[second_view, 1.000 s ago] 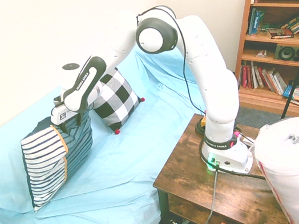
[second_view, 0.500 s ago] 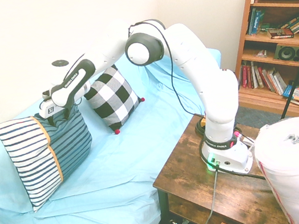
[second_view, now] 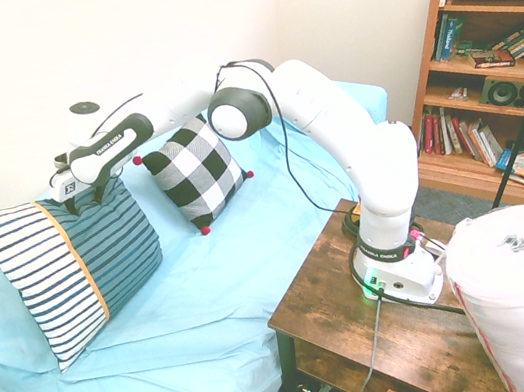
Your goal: Lift the pillow
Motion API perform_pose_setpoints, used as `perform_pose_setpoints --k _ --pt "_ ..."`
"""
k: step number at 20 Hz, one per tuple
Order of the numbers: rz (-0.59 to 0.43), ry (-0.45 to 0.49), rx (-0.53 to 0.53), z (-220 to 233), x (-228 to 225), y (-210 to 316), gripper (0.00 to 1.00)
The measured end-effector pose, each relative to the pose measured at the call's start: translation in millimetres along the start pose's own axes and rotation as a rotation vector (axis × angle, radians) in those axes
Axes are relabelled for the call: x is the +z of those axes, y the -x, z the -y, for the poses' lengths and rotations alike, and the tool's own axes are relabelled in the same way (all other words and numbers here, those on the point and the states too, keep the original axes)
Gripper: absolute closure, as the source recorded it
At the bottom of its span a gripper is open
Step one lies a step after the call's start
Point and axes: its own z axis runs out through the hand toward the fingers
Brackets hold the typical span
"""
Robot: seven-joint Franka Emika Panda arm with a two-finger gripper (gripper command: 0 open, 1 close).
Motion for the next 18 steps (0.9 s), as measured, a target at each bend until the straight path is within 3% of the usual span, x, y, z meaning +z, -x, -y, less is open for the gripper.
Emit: perform_pose_setpoints --k 14,18 --pt "-0.025 -0.024 0.003 31.9 -22.5 -14.6 0.00" --pt "-0.001 0.037 0.003 28.7 -32.2 -16.2 0.00"
